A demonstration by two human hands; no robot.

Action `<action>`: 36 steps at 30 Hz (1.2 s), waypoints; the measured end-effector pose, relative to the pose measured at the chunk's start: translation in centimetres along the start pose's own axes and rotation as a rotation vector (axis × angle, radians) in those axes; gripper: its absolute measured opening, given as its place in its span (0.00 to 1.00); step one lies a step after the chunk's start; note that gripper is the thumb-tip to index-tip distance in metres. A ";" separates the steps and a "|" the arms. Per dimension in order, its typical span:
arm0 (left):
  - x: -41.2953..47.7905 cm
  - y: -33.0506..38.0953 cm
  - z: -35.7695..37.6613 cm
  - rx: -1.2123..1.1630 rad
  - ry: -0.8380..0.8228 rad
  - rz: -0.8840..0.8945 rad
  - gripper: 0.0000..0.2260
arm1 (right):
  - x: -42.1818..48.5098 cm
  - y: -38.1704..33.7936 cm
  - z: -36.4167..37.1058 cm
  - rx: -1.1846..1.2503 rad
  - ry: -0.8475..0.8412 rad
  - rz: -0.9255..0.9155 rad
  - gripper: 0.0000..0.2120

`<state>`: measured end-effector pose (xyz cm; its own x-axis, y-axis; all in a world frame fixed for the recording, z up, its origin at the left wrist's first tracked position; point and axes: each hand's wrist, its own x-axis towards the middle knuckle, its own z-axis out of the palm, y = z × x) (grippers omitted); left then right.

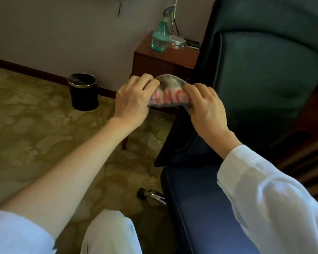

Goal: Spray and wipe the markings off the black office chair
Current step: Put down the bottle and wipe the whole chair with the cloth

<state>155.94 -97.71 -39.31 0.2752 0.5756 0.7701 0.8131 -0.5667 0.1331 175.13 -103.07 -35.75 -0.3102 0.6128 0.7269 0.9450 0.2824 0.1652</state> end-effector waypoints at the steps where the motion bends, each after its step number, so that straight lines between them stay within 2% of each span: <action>1: -0.4 -0.2 0.8 -0.012 -0.008 -0.001 0.23 | -0.2 -0.1 0.8 -0.030 -0.008 0.000 0.18; 7: -8.5 -0.5 6.6 -0.098 -0.164 -0.018 0.27 | -6.8 -0.6 6.3 -0.098 -0.193 -0.115 0.12; 10: -12.8 0.0 9.4 -0.129 -0.286 -0.043 0.28 | -10.6 -0.6 9.2 -0.056 -0.291 -0.133 0.15; 13: -15.8 0.4 11.6 -0.153 -0.399 -0.074 0.27 | -13.1 -1.2 11.8 0.004 -0.356 -0.146 0.11; 17: -16.8 0.5 12.1 -0.158 -0.464 -0.058 0.28 | -15.0 -1.4 12.7 0.008 -0.509 -0.097 0.18; 19: -15.9 0.8 11.2 -0.161 -0.432 -0.066 0.28 | -14.9 -1.0 11.5 0.052 -0.435 -0.103 0.16; 23: -11.0 1.6 7.6 -0.167 -0.270 -0.091 0.28 | -9.4 0.3 6.2 0.074 -0.190 -0.181 0.05; 30: 2.3 2.9 0.4 -0.042 0.062 -0.013 0.20 | 2.6 4.7 -1.7 -0.028 -0.002 -0.161 0.13; 33: 4.1 3.2 -0.7 -0.027 0.102 0.010 0.20 | 4.1 5.2 -2.8 -0.012 0.044 -0.157 0.14; 36: 2.2 2.7 1.0 -0.030 0.038 -0.003 0.22 | 2.4 4.4 -0.9 -0.030 0.045 -0.177 0.10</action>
<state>159.22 -97.44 -37.88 0.2525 0.5545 0.7929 0.7978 -0.5830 0.1536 178.68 -101.06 -32.65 -0.4675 0.5219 0.7135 0.8790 0.3602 0.3124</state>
